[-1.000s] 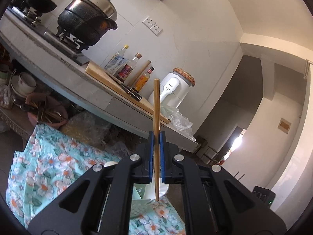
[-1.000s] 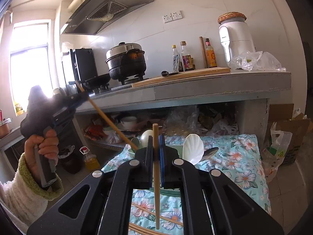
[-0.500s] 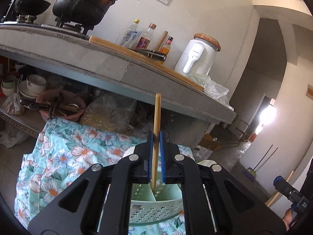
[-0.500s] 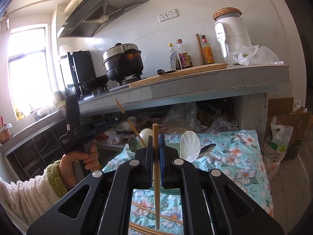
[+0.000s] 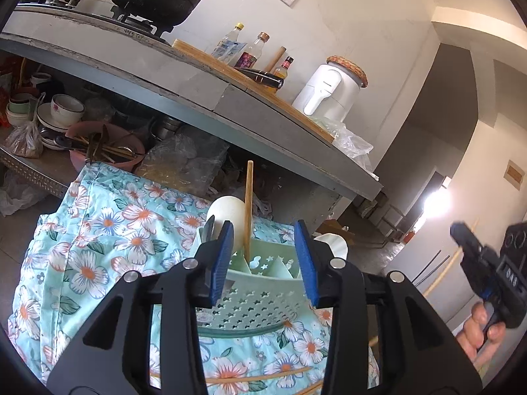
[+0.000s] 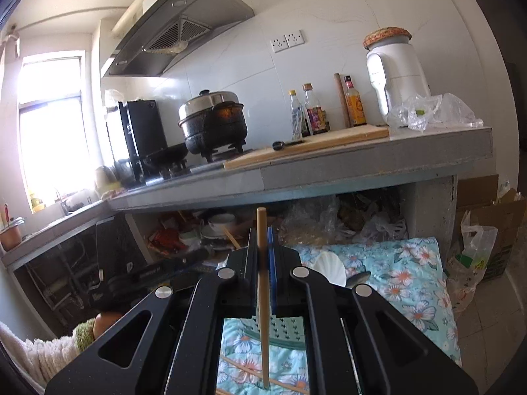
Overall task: Organize utensils
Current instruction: 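Drop the chopstick into the caddy and open the left tool, then lower the chopstick into the caddy and open the right tool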
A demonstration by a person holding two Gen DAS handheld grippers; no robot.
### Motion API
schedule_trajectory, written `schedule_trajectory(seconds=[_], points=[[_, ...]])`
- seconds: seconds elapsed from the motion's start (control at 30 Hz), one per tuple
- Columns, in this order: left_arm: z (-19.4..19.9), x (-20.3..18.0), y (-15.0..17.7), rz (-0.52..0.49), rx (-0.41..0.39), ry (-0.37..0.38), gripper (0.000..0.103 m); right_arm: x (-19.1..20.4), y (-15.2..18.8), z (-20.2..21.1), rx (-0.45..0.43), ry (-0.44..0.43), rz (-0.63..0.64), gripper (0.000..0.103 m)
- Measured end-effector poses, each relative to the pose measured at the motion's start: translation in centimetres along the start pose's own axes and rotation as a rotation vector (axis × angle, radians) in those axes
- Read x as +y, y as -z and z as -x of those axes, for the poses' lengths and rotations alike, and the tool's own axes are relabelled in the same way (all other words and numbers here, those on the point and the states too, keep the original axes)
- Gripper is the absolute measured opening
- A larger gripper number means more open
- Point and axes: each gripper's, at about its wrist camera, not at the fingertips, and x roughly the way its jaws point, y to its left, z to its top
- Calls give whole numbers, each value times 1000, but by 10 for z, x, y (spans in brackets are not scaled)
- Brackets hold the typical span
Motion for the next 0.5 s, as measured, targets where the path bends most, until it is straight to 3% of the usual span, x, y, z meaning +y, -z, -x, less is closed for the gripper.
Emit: schedule_trajectory(seconds=[0.27, 0.5], points=[[42, 7, 36, -41, 57, -37, 45, -4, -50, -30, -161, 3, -28, 6], [67, 28, 72, -28, 122, -106, 45, -16, -42, -88, -190, 86, -40, 6]])
